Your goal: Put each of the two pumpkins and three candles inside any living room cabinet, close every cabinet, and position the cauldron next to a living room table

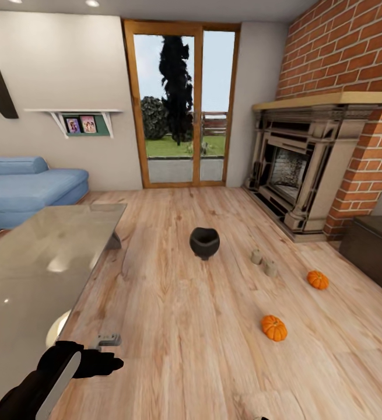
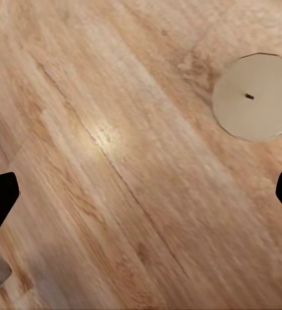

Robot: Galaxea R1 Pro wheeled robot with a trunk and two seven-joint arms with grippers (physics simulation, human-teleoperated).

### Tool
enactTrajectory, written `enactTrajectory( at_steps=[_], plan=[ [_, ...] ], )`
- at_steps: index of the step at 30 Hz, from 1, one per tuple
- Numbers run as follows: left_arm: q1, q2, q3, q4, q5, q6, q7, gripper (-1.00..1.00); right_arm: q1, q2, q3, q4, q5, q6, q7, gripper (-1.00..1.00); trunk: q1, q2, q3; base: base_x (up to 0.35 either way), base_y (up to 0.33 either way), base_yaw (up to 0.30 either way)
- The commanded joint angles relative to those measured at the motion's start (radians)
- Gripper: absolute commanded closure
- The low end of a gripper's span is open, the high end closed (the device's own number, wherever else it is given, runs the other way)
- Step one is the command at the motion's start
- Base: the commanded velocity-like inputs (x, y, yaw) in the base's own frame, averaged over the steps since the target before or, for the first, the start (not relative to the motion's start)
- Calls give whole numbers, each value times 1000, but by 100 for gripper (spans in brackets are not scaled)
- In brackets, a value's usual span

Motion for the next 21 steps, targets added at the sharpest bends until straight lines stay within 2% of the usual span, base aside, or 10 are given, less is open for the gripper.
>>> enactTrajectory(
  at_steps=[1, 14, 21],
  plan=[
    [-1, 1, -1, -1, -6, 3, -6, -100, 0, -1, 6, -1, -10, 2, 0, -100, 0, 0, -1, 196, 115, -5],
    [-1, 0, -2, -1, -6, 3, -5, -100, -1, -1, 6, 0, -10, 2, 0, -100, 0, 0, -9, 194, 98, -1],
    [-1, 1, -3, -1, -6, 3, -5, -100, 0, -1, 6, 0, -10, 2, 0, -100, 0, 0, -10, 48, 35, -9]
  ],
)
